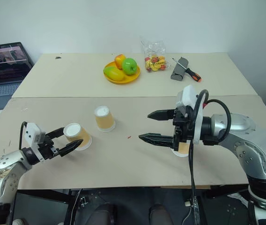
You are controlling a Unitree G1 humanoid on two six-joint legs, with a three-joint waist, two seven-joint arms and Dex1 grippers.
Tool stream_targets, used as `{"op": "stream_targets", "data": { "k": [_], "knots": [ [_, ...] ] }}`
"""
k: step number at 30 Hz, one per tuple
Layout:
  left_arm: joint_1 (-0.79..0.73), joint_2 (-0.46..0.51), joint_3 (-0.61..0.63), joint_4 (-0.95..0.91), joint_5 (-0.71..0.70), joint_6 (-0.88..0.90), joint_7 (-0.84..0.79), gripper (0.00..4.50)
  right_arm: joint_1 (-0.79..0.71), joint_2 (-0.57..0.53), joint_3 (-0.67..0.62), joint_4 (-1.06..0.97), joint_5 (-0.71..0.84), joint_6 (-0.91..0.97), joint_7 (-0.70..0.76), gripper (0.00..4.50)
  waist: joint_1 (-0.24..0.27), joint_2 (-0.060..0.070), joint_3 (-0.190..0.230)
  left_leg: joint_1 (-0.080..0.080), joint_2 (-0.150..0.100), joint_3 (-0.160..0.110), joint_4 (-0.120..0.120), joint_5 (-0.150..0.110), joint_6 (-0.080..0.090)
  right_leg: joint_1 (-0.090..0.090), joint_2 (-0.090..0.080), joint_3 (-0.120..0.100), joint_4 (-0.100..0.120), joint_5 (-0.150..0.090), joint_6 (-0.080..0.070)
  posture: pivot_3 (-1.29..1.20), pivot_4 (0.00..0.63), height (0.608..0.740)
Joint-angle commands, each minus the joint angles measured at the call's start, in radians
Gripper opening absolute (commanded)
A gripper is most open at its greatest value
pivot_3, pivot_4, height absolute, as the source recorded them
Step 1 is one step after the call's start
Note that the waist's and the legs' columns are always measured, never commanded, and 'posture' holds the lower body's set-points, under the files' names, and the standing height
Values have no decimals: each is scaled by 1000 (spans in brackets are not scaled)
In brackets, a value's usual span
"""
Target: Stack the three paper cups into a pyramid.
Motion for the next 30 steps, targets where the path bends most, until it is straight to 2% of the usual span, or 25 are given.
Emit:
{"op": "stream_targets", "data": {
  "k": [1, 10, 13, 15, 16, 21, 24, 30],
  "knots": [
    [-44, 5, -8, 7, 15, -31, -6, 4500, 4, -17, -45, -34, 15, 1, -14, 4495, 0, 0, 0, 0, 0, 0, 0, 0, 0, 0, 0, 0, 0, 0, 0, 0, 150, 740],
    [-86, 14, -17, 37, 32, -44, -26, 4500, 18, -12, -47, -41, 7, -14, -35, 4495, -1, 0, 0, 0, 0, 0, 0, 0, 0, 0, 0, 0, 0, 0, 0, 0, 150, 740],
    [-94, 14, -16, 43, 32, -43, -28, 3747, 21, -12, -49, -39, 3, -18, -39, 4500, 0, 0, 0, 0, 0, 0, 0, 0, 0, 0, 0, 0, 0, 0, 0, 0, 150, 740],
    [-96, 15, -16, 46, 31, -41, -30, 2865, 22, -12, -47, -39, -1, -21, -41, 4500, 0, 0, 0, 0, 0, 0, 0, 0, 0, 0, 0, 0, 0, 0, 0, 0, 150, 740],
    [-97, 16, -17, 46, 32, -41, -30, 2652, 23, -12, -48, -40, 0, -21, -41, 4500, 0, 0, 0, 0, 0, 0, 0, 0, 0, 0, 0, 0, 0, 0, 0, 0, 150, 740],
    [-107, 23, -22, 42, 34, -36, -39, 2643, 24, -11, -46, -41, 0, -21, -46, 4500, 0, 0, 0, 0, 0, 0, 0, 0, 0, 0, 0, 0, 0, 0, 0, 0, 150, 740],
    [-101, 29, -52, -20, 21, -13, -64, 2643, 28, -13, -45, -41, -5, -22, -49, 4500, 0, 0, 0, 0, 0, 0, 0, 0, 0, 0, 0, 0, 0, 0, 0, 0, 150, 740],
    [-91, 22, -218, -209, 4, 59, -129, 2643, 28, -13, -48, -37, -10, -22, -56, 4500, 1, 0, 0, -1, 0, 0, 0, 0, 0, 0, 0, 0, 0, 0, 0, 0, 150, 740]
  ]
}}
